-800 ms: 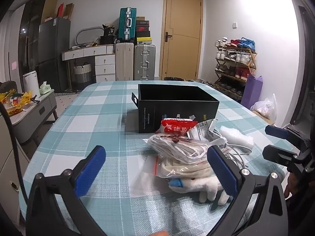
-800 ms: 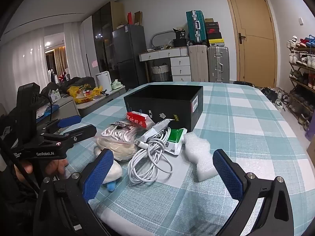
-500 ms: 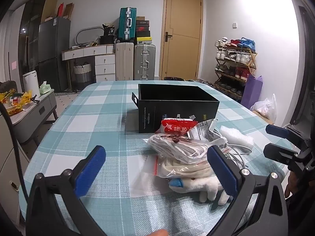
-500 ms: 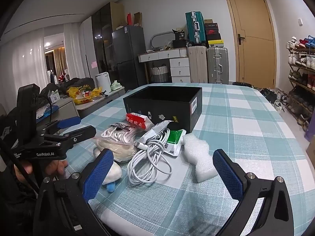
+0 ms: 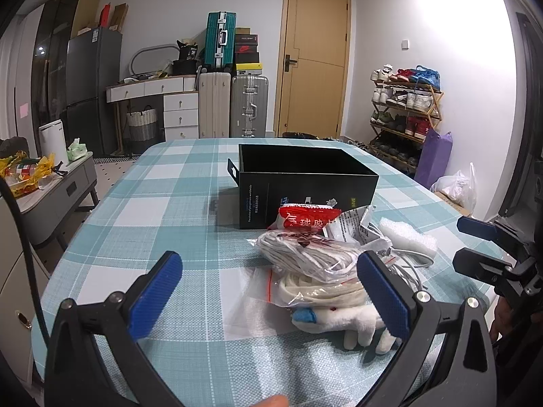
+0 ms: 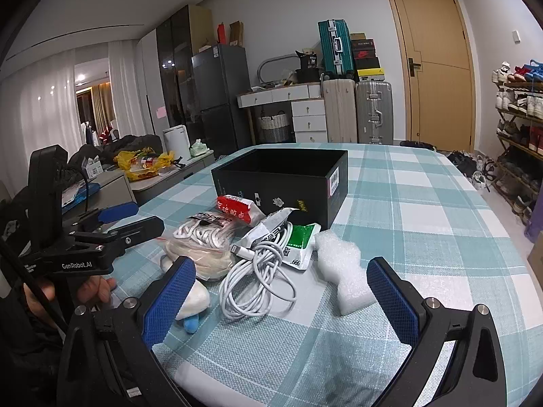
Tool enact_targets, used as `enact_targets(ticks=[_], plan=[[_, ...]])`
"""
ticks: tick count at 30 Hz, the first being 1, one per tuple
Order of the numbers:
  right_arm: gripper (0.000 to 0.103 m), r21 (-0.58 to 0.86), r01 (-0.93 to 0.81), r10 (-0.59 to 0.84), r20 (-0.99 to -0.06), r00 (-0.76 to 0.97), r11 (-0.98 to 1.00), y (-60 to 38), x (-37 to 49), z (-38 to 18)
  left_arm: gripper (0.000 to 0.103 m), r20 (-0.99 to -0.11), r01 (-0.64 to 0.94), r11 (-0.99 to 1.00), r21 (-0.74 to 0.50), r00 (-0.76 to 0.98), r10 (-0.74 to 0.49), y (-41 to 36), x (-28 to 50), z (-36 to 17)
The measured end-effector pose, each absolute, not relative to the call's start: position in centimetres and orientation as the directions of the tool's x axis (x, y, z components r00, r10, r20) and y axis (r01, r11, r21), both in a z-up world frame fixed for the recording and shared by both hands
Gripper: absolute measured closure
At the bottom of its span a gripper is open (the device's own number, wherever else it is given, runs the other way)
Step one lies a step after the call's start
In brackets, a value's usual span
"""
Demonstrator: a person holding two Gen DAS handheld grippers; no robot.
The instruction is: Organize soft objects
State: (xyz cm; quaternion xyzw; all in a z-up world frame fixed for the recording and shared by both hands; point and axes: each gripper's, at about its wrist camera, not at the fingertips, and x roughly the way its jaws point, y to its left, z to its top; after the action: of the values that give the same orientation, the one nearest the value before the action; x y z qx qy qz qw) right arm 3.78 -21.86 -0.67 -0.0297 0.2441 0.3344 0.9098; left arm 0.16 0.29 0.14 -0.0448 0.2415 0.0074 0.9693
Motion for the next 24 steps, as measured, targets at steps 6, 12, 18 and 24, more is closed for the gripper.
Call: enact_targets(ticks=[6,12,18,24], plan=[[0.000,0.109,-0.620,0.594,-0.455,0.664,0.777,-21.8,3.6,-0.7,0.000,-0.468,-0.035,0.996,-0.081,0.884,-0.007,0.2,0.2,0.2],[0.001,0.117,-0.618,0.597,-0.449,0.665,0.777,-22.0,3.9,-0.7,0.000,-0.468,-0.036,0.996,-0.081,0.884,-0.006,0.3,0.1,0.2],[0.001,0.139,-0.612,0.598,-0.461,0.656,0.779,-22.5,4.6,-0.8,0.000,-0.467,-0.036,0.996,-0.080,0.884,-0.006,0.2,0.1,0.2],[0.000,0.116,-0.595,0.572,-0.467,0.674,0.795,-22.6,4.6,-0.6,0.000,-0.468,-0.038,0.996,-0.075,0.884,-0.001,0.3,0.0,0.2]])
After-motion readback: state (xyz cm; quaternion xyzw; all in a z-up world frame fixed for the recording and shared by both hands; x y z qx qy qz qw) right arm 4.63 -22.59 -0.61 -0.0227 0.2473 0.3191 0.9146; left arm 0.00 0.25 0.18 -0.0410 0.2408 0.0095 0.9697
